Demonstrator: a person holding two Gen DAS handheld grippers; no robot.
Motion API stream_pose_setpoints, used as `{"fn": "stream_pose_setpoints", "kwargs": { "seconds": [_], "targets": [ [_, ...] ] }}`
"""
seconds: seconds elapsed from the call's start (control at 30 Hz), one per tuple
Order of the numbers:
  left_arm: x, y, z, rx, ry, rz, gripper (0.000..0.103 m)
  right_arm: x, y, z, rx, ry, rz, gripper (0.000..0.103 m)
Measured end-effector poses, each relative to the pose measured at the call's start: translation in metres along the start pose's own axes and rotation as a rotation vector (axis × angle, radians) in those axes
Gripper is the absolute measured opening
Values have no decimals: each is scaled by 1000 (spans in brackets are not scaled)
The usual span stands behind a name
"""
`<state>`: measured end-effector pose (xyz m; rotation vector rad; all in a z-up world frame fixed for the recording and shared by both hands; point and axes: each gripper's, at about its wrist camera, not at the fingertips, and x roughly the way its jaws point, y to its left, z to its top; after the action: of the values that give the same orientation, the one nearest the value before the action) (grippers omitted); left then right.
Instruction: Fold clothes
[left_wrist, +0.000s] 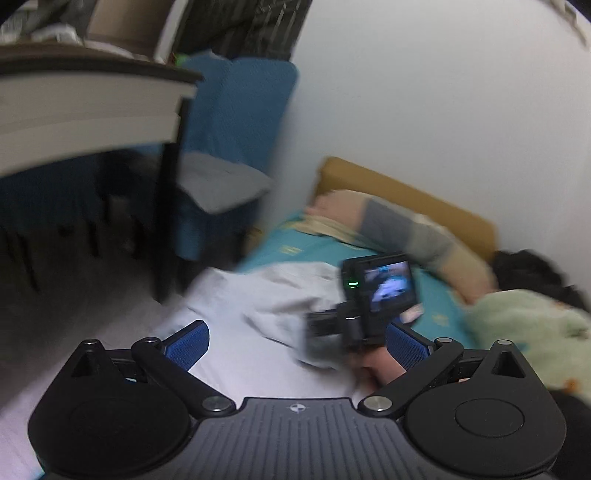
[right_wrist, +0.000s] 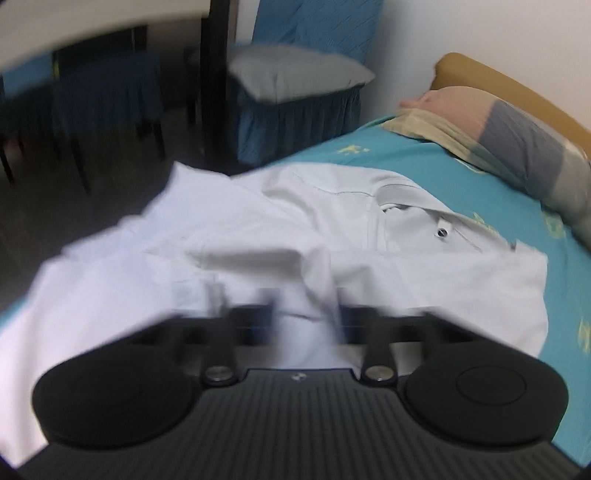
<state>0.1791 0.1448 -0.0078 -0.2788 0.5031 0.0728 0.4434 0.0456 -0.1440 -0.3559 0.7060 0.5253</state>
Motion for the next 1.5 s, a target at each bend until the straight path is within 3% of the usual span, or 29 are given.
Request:
{"fn": "stream_pose_setpoints", "kwargs": {
  "seconds": [0.17,0.3,0.33,0.37,0.43,0.47,0.53,0.6,0.67,0.77,0.8,0.87,0.9,0.97,1.1,1.13,1.2,1.27,1.3,1.4,1.5],
  "targets": [
    [18,12,-1,-20,3,71,103,-3,-14,30,43,-139,-69,7],
    [26,19,-2,-58,51,62,103,-6,-16,38,76,-158,-112,14],
    [24,19,-2,-60,53,61,103,-6,-15,37,89,-143,-102,34],
    [22,19,-2,-60,54,61,103,-8,-15,35,108,-134,-81,60],
    [19,20,-2,-63,50,62,103,-19,-8,28,137,-165,-56,81],
    [17,21,-1,-67,47,64,103,-27,-3,24,147,-190,-53,81],
    [13,22,0,-74,42,67,103,-40,6,15,171,-237,-30,81],
    [9,23,1,-81,38,68,103,-45,15,8,163,-248,52,79],
    [6,23,1,-87,34,69,103,-39,25,4,129,-200,78,68],
    [7,25,1,-96,43,79,103,-15,37,0,64,-86,12,64],
    [7,25,1,-101,50,81,103,-6,39,-2,46,-43,-25,55],
    [6,25,2,-105,44,93,101,-2,37,-5,83,-24,-31,15],
    [2,24,4,-102,26,106,99,-8,39,-3,83,-49,-1,9],
    [-5,22,6,-96,-11,131,100,-22,45,0,59,-103,64,9],
    [-10,29,12,-114,-4,90,100,-44,70,9,-7,-93,103,12],
    [-11,32,13,-126,6,79,100,-49,74,12,1,-99,86,14],
    [-15,40,14,-143,13,63,100,-52,77,20,30,-92,67,28],
    [-21,47,16,-153,-1,61,101,-46,83,29,51,-77,82,79],
    [-24,51,18,-162,-9,61,102,-43,91,34,36,-81,91,85],
    [-28,65,19,-214,-7,50,102,-26,123,48,-38,-81,138,84],
    [-27,81,21,-284,-10,42,102,15,166,63,-117,64,233,84]
  ]
}}
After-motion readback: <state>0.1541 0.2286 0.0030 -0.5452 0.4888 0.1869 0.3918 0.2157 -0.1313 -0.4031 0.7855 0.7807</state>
